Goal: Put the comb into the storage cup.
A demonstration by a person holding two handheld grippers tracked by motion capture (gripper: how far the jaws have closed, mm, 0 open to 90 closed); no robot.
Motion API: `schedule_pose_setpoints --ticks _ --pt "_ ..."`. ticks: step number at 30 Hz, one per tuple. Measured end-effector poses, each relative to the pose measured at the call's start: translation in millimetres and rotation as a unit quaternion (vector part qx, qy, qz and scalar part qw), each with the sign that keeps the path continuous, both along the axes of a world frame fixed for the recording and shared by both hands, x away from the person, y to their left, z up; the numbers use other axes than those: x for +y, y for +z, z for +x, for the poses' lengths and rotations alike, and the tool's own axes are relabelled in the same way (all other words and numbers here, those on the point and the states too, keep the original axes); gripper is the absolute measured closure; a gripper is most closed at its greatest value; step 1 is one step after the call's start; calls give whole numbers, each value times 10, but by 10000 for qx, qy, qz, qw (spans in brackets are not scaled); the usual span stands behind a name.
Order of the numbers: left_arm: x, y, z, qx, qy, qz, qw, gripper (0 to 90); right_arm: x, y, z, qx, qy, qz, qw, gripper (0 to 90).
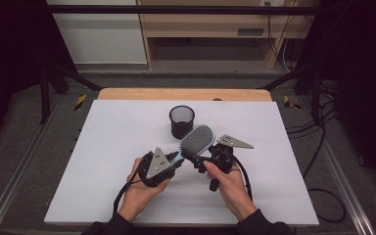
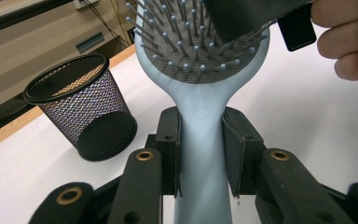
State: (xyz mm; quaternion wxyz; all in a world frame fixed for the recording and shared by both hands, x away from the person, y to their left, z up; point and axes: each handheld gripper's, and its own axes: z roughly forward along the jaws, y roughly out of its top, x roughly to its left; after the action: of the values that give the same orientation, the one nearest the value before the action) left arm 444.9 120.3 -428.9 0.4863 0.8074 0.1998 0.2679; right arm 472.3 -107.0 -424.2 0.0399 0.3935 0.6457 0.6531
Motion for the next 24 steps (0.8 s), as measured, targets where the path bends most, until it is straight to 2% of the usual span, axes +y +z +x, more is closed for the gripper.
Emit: schedule_pose_setpoints --ticks 11,24 --pt "-6 -11 -1 -11 7 16 10000 694 -18 22 0 52 -33 133 9999 219" --pt "-31 -15 -20 -70 -56 0 10000 694 -51 53 -4 31 -62 153 9999 232"
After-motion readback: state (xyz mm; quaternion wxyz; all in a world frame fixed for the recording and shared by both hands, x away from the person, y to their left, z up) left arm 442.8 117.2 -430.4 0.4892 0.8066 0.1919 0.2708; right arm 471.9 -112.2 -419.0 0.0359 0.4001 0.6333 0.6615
